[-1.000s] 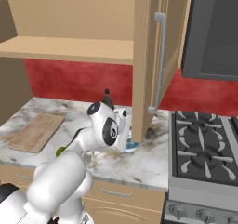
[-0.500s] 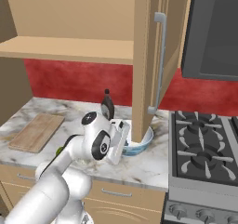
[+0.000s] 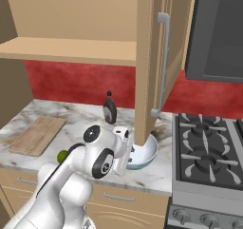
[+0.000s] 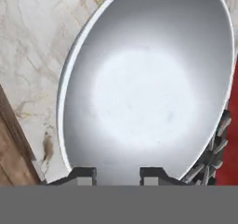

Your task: Open the cabinet. Place the bowl and condiment on the counter. Then place the lime and garlic on the cutting board.

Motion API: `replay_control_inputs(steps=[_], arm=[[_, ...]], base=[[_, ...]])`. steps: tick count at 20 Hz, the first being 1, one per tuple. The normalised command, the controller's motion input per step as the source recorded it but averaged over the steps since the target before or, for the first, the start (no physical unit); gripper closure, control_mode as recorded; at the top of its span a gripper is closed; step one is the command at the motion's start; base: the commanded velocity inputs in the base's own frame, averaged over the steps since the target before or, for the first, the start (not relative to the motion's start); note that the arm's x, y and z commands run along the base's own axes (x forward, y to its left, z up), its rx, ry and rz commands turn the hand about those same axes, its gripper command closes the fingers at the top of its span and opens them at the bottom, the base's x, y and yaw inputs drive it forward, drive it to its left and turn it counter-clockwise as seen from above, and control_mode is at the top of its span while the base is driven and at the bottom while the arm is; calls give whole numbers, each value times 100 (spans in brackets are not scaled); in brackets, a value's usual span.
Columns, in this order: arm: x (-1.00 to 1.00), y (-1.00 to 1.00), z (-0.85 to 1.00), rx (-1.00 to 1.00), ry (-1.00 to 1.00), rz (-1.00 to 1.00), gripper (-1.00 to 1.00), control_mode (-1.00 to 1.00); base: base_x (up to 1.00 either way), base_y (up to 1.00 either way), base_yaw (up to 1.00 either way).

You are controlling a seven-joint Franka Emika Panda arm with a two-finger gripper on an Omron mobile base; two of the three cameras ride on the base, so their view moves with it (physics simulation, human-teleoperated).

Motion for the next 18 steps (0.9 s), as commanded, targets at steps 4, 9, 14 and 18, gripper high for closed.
replay_control_inputs(steps=[4, 9, 14, 18], arm=[[0, 0, 11, 0, -9, 0, -100, -100], [-17, 13, 56, 1, -6, 0, -100, -100], [-31, 43, 88, 9, 0, 1, -100, -100], [-3, 49, 69, 13, 2, 16, -100, -100]], base=[[0, 0, 0], [0, 0, 0], [0, 0, 0], [0, 0, 0]])
